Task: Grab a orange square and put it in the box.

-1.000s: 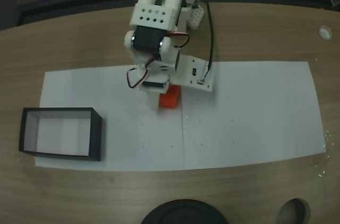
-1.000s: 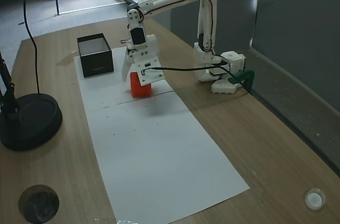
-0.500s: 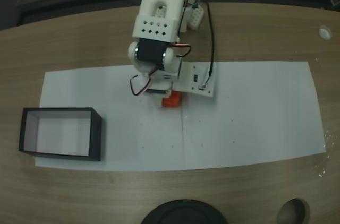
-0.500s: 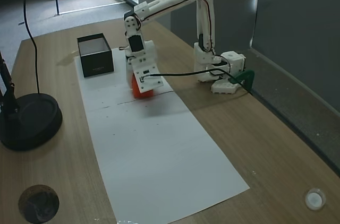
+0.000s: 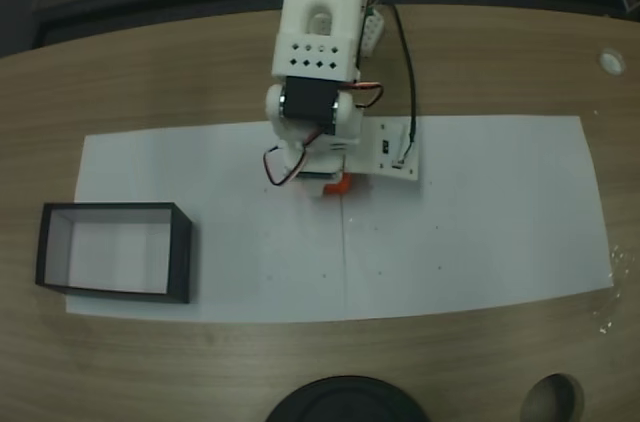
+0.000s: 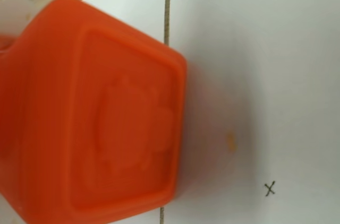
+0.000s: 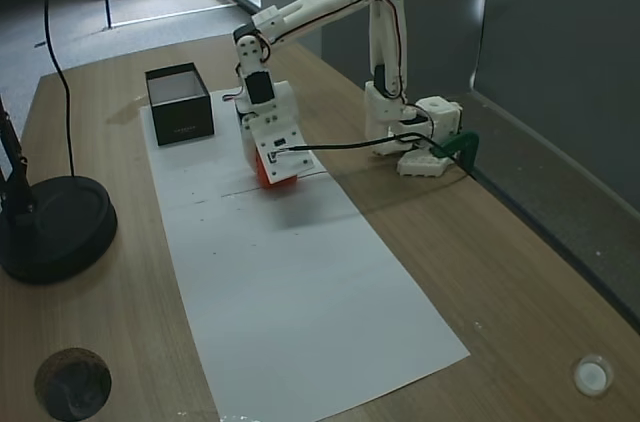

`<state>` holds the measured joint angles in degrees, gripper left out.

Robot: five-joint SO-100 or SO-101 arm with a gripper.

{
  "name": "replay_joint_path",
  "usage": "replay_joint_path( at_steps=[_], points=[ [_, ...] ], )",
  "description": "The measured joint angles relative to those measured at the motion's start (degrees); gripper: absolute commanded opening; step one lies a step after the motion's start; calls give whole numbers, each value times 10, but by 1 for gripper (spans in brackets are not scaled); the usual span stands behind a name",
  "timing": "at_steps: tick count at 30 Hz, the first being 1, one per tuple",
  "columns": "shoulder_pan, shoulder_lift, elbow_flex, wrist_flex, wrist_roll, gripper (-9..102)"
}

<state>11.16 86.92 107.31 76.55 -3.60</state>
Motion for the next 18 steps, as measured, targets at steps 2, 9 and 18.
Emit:
replay_joint_path(
  at_steps=[2, 9, 18],
  points=[
    [1, 0, -1, 1, 0, 5],
    [74, -1, -177, 132, -4, 5],
    [242, -46, -602, 170, -69, 7]
  ],
)
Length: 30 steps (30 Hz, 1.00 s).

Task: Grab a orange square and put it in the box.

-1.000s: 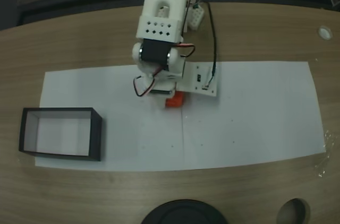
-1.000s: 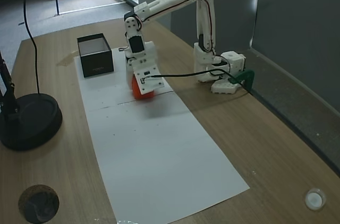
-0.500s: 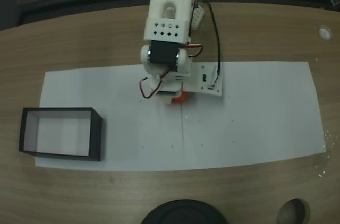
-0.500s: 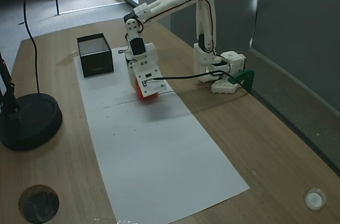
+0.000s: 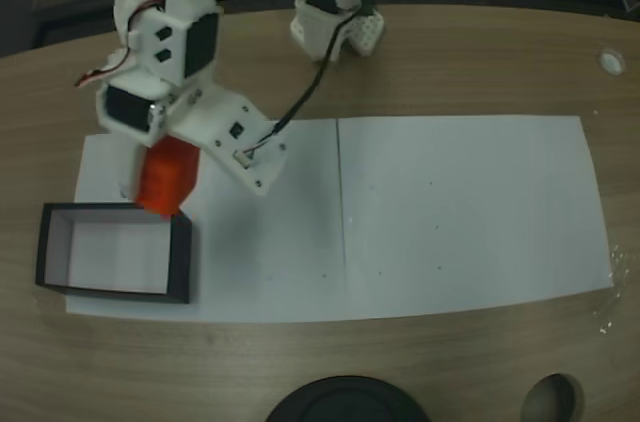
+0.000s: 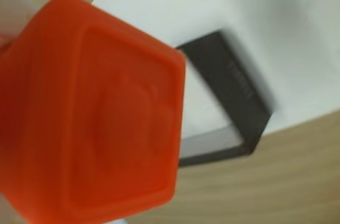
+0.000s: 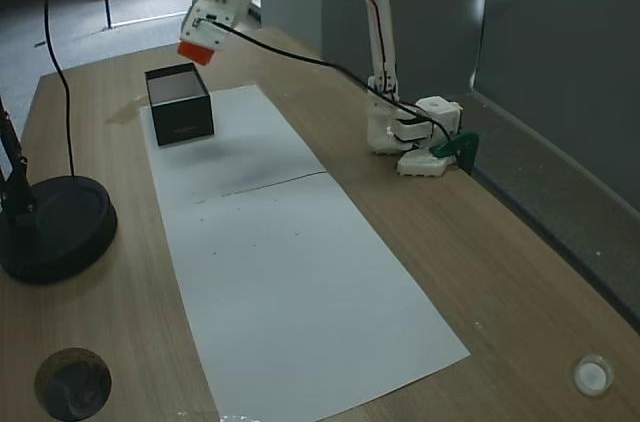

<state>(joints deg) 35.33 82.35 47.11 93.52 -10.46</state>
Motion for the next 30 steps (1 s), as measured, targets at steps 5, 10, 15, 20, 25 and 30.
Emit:
replay_joint_path(
  at_steps=[5, 10, 15, 20, 25, 30],
  points=[
    [51, -76, -150, -10, -4, 10],
    [84, -156, -230, -18, -10, 10],
    [89, -223, -262, -26, -9, 8],
    [83, -277, -281, -31, -5, 8],
    [87, -319, -287, -34, -2, 8],
    [89, -352, -287, -48, -2, 8]
  ],
)
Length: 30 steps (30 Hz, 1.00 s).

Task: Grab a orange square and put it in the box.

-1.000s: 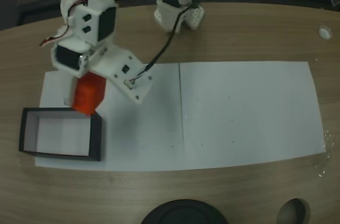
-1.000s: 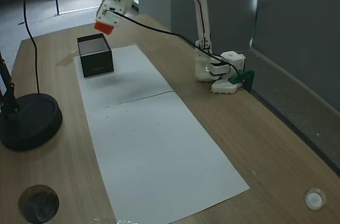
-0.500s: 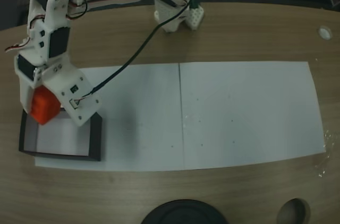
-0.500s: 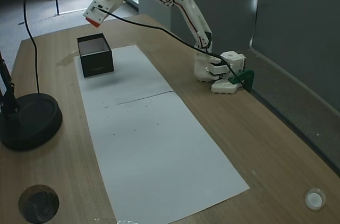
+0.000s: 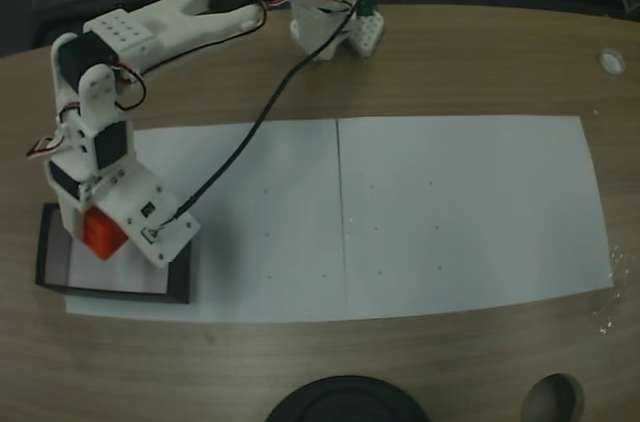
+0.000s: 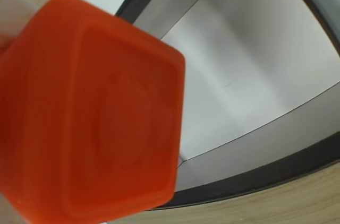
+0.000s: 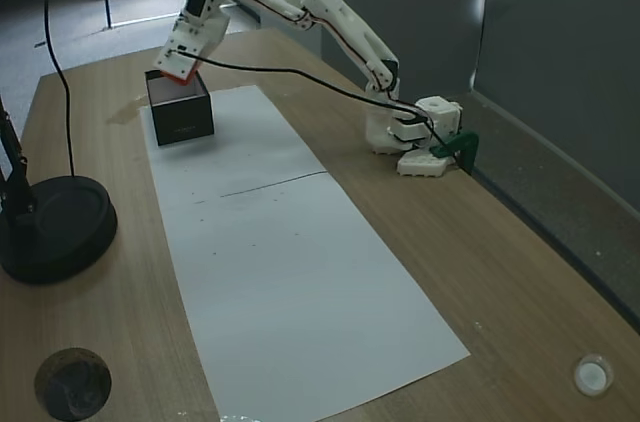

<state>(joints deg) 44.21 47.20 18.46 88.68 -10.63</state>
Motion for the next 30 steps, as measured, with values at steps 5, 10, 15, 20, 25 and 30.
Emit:
replay_joint_path(
  at_steps=[5, 10, 15, 20, 25, 30],
  points=[
    [0, -19, 0, -4, 0, 8],
    [0, -38, 0, -4, 0, 8],
    [0, -42, 0, -4, 0, 19],
    [0, -42, 0, -4, 9, 26],
    [0, -42, 0, -4, 9, 24],
    [0, -42, 0, -4, 9, 16]
  ],
)
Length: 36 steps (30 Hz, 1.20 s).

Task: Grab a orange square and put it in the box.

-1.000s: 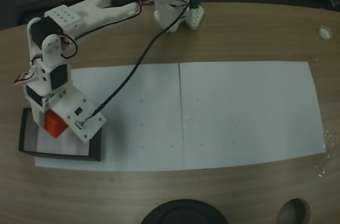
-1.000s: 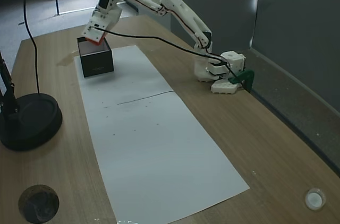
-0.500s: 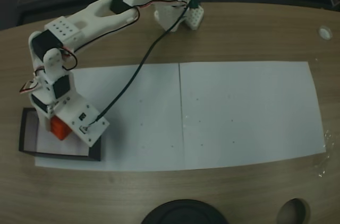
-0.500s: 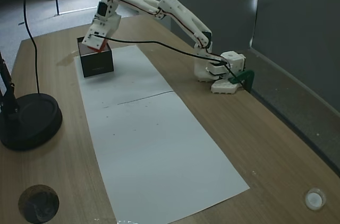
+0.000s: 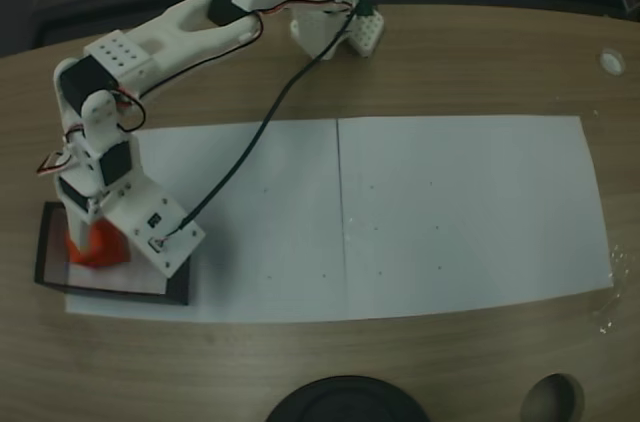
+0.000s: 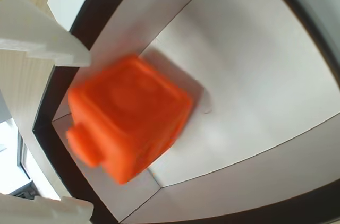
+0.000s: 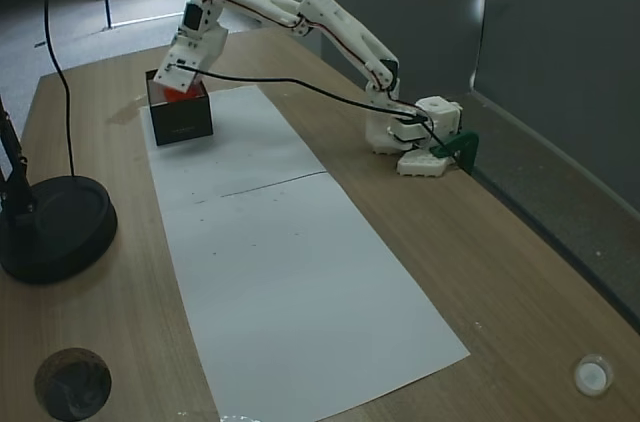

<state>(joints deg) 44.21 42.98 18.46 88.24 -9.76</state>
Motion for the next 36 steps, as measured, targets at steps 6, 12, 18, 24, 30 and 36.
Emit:
replay_joint_path(
  at_steps=[6, 12, 18, 24, 30, 36],
  points=[
    [-8, 8, 0, 21, 0, 0],
    [-86, 103, 0, 93, 18, 0],
    [-178, 241, 28, 111, 62, 0],
    [-282, 415, 192, 111, 89, 0],
    [-403, 601, 369, 111, 111, 0],
    [-460, 801, 535, 82, 112, 0]
  ],
)
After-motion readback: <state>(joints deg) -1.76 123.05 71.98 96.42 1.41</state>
